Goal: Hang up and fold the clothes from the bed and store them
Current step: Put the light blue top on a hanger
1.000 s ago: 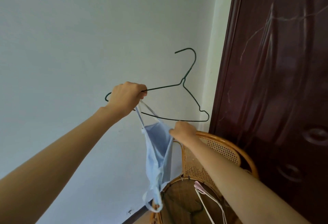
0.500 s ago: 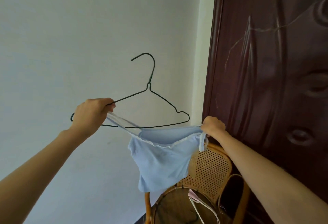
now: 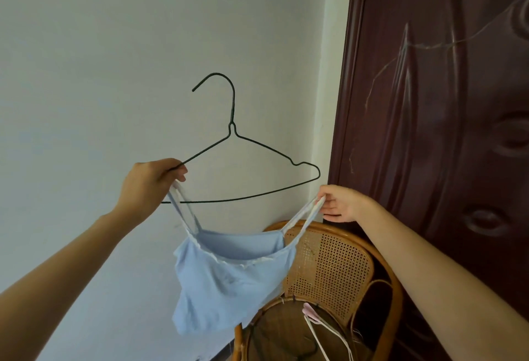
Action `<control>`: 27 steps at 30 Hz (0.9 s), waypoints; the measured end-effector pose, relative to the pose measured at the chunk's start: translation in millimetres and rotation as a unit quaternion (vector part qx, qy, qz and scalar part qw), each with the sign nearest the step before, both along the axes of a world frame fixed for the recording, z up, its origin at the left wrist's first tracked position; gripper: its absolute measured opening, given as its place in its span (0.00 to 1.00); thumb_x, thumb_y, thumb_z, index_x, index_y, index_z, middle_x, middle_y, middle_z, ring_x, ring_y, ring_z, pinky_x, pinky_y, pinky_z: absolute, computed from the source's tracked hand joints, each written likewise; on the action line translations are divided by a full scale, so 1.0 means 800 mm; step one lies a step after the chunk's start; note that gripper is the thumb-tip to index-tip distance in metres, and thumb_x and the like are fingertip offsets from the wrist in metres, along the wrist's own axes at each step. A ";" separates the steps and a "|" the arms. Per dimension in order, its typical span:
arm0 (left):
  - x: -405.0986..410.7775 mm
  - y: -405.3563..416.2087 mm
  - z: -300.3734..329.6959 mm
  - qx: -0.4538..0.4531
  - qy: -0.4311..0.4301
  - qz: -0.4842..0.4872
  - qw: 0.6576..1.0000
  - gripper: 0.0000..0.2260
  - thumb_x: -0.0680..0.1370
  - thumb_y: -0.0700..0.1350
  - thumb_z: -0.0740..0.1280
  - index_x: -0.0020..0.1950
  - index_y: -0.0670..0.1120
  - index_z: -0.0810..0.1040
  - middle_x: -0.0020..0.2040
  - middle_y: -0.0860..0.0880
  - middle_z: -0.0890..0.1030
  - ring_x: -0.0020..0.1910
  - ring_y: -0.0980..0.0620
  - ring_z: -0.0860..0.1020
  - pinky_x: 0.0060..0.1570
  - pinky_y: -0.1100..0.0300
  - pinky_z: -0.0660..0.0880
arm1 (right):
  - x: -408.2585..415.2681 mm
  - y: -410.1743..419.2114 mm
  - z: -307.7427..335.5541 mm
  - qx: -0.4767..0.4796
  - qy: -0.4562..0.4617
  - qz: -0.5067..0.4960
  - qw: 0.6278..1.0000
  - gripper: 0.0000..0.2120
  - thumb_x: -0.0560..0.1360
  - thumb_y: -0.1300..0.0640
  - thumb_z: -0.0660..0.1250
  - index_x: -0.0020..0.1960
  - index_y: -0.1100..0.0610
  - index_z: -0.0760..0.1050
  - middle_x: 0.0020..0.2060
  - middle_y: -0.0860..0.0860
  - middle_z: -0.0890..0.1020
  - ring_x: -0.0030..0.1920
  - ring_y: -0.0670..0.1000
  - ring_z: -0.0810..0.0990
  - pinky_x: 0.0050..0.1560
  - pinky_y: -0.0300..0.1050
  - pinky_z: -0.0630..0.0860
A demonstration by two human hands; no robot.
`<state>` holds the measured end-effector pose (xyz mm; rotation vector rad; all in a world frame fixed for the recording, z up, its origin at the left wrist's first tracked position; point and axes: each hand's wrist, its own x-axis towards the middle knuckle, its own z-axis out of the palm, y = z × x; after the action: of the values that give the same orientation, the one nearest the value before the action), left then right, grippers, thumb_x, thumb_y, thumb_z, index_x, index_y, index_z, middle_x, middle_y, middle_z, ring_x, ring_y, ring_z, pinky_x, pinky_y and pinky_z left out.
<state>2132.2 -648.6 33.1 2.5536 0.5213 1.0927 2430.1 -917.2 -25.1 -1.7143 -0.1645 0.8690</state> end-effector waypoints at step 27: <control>0.020 -0.005 -0.030 -0.016 0.037 0.005 0.999 0.08 0.79 0.39 0.65 0.48 0.48 0.83 0.37 0.61 0.80 0.42 0.51 0.79 0.40 0.61 0.72 | -0.018 0.018 0.056 0.209 -0.105 0.031 0.972 0.11 0.76 0.65 0.68 0.58 0.65 0.77 0.20 0.45 0.64 0.20 0.43 0.61 0.30 0.35 0.73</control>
<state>2148.5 -652.4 9.1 2.5747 0.5667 0.9888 2415.8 -902.6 19.7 -1.4036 -0.5102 0.6416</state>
